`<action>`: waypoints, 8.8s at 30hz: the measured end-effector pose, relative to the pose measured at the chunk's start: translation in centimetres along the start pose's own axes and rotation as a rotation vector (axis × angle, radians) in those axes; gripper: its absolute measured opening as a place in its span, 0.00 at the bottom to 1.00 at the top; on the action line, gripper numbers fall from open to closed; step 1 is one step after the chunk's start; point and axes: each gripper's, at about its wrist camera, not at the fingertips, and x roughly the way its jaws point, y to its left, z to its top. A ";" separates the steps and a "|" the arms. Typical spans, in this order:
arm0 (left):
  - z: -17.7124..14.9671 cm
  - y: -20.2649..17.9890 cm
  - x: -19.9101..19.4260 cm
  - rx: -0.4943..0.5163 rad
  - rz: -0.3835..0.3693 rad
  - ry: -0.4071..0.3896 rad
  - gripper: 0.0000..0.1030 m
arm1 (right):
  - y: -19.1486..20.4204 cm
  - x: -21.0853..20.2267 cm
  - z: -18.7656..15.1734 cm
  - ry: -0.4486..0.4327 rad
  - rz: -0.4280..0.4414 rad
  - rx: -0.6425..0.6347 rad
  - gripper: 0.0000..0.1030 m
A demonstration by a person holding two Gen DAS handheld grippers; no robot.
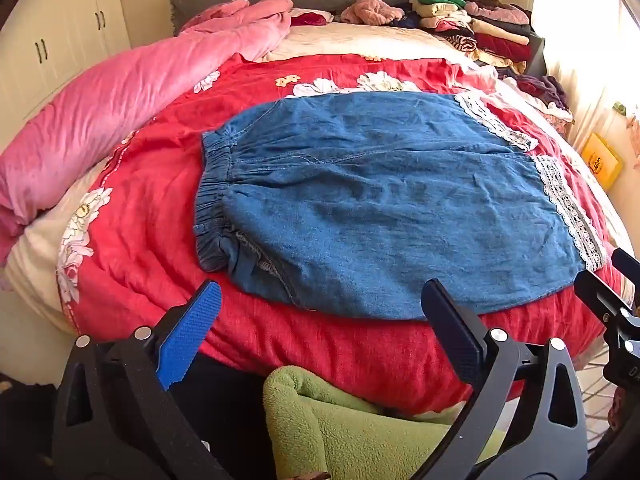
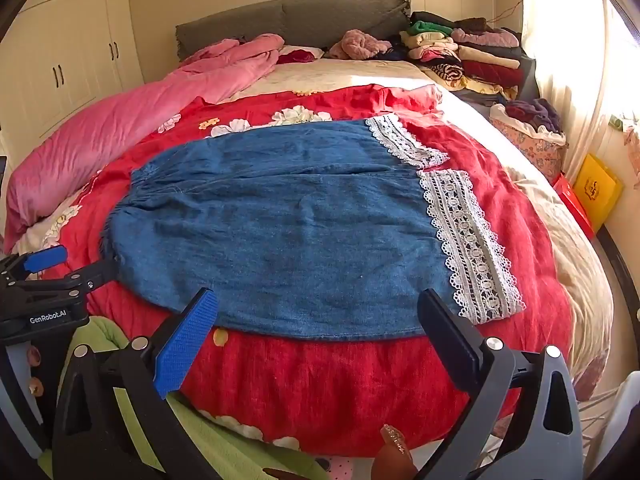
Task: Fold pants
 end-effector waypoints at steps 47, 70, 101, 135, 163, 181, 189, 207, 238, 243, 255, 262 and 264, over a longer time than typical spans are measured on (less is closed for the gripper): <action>0.3 0.5 -0.3 0.016 0.006 -0.013 0.91 | 0.9 -0.4 0.1 -0.003 0.004 -0.037 0.96; 0.2 -0.1 -0.5 0.017 0.009 -0.014 0.91 | 1.1 -0.4 0.1 -0.003 0.003 -0.041 0.96; 0.7 0.9 0.8 0.000 0.006 -0.011 0.91 | 1.3 0.4 2.0 -0.015 0.024 -0.048 0.96; 14.3 15.9 15.9 -0.115 0.069 0.116 0.91 | 9.9 22.4 21.1 0.127 0.228 -0.335 0.96; 16.9 15.6 18.2 -0.027 -0.165 0.020 0.26 | 18.4 33.5 22.3 0.202 0.260 -0.735 0.96; 15.6 14.2 14.1 0.043 -0.161 -0.039 0.22 | 18.0 28.4 19.8 0.116 0.357 -0.724 0.08; 14.8 13.6 11.8 0.050 -0.192 -0.065 0.22 | 14.5 20.8 19.9 0.025 0.418 -0.556 0.07; 5.8 11.0 6.1 0.093 -0.252 -0.037 0.24 | 12.2 7.6 6.9 0.029 0.489 -0.513 0.07; 3.3 8.9 1.7 0.124 -0.259 -0.034 0.38 | 13.4 7.7 1.2 0.130 0.560 -0.456 0.22; 3.6 6.4 5.3 0.174 -0.235 0.042 0.35 | 10.5 5.6 2.9 0.063 0.539 -0.374 0.29; 2.1 6.8 7.6 0.150 -0.246 0.104 0.35 | 8.9 11.2 2.3 0.254 0.412 -0.227 0.30; 3.1 7.1 3.6 0.101 -0.271 -0.011 0.37 | 4.8 6.9 4.7 0.118 0.401 -0.145 0.49; 3.5 6.7 2.2 0.109 -0.275 -0.041 0.49 | 3.3 6.0 5.3 0.084 0.372 -0.124 0.56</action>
